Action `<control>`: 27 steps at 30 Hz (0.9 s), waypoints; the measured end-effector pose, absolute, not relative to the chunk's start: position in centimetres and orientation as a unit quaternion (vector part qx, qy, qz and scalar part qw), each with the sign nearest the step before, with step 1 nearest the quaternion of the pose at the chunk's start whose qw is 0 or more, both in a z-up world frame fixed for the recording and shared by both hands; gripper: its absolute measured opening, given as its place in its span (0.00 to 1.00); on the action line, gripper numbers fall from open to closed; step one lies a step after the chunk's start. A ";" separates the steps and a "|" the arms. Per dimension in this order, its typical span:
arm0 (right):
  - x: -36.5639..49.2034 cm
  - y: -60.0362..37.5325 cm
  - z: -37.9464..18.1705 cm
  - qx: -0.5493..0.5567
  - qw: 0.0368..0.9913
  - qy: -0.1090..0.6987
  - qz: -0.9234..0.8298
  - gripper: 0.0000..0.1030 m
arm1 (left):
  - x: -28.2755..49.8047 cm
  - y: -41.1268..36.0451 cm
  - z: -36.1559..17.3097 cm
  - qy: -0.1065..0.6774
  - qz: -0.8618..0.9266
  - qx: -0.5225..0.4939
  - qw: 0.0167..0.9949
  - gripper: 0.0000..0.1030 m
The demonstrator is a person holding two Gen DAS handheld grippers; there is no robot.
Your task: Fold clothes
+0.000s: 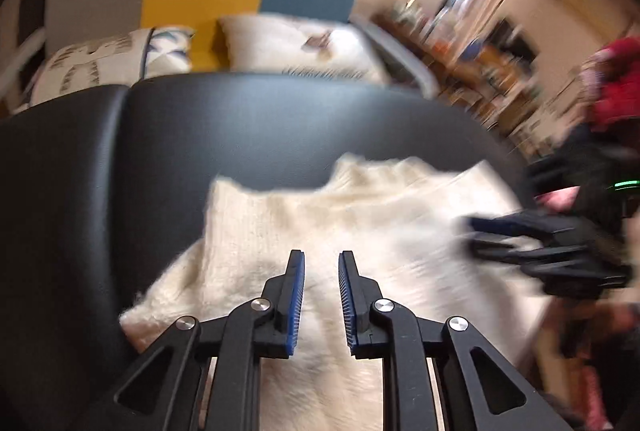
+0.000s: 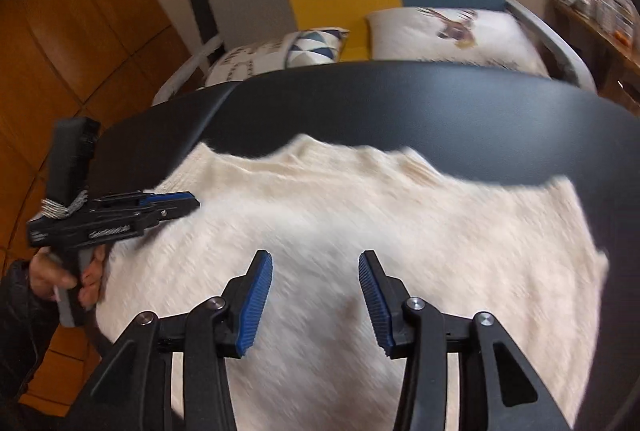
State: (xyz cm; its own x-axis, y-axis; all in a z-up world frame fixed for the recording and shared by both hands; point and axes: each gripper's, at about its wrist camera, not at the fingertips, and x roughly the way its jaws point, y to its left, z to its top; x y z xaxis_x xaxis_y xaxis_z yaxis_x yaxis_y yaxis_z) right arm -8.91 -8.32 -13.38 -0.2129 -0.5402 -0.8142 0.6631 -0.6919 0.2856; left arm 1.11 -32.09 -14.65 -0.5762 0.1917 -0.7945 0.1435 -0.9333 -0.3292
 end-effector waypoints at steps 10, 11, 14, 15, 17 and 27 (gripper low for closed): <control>-8.2 -2.1 -12.7 0.487 0.388 -0.022 -0.782 0.44 | 2.0 -31.8 -14.1 -0.206 0.865 -0.453 -0.058 0.13; -7.8 -1.0 -12.0 0.481 0.394 -0.023 -0.783 0.44 | 2.8 -31.2 -13.2 -0.206 0.872 -0.441 -0.055 0.14; -6.1 3.7 -11.4 0.488 0.413 -0.029 -0.768 0.44 | 5.4 -28.9 -11.1 -0.199 0.887 -0.414 -0.043 0.16; -5.6 5.2 -11.3 0.491 0.417 -0.030 -0.764 0.44 | 6.1 -28.2 -11.2 -0.194 0.888 -0.415 -0.040 0.16; -5.0 7.7 -13.2 0.516 0.388 -0.020 -0.763 0.44 | 6.8 -27.6 -12.2 -0.187 0.885 -0.425 -0.043 0.17; -5.1 13.2 -14.6 0.492 0.363 -0.092 -0.786 0.43 | 9.6 -26.7 -13.4 -0.206 0.873 -0.439 -0.058 0.17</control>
